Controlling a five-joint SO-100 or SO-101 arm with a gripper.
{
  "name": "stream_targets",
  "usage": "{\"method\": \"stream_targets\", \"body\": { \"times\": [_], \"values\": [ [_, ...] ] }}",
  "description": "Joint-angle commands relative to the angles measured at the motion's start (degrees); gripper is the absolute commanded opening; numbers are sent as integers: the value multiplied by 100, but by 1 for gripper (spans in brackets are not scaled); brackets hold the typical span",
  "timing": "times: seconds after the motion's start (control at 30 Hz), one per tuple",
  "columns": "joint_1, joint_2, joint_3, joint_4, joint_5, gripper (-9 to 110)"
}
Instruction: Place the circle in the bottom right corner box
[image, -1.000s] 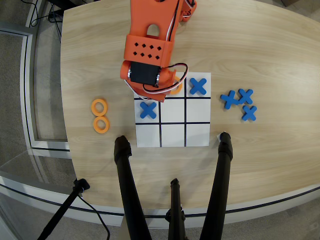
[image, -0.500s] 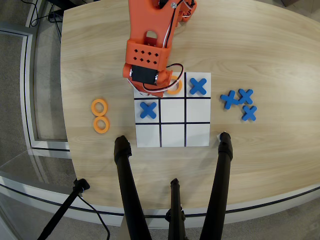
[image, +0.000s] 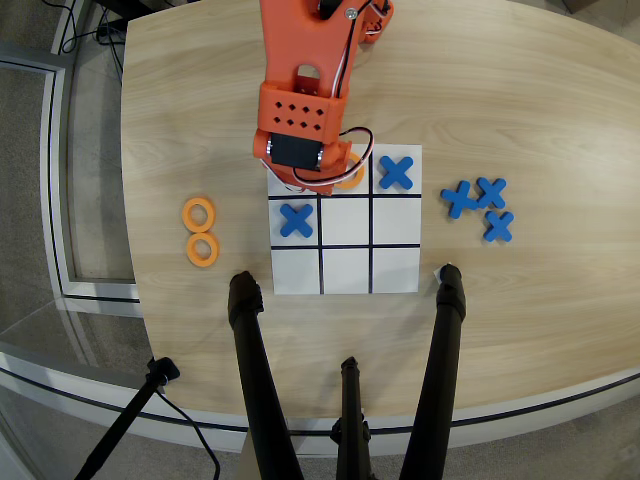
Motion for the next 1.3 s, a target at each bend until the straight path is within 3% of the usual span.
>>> {"method": "stream_targets", "body": {
  "times": [0.0,0.67,1.07,1.27],
  "values": [
    [-9,9,18,-35,53,0],
    [18,-88,-255,-123,105,0],
    [167,105,-527,-26,79,9],
    [352,817,-1002,615,-290,10]
  ]
}}
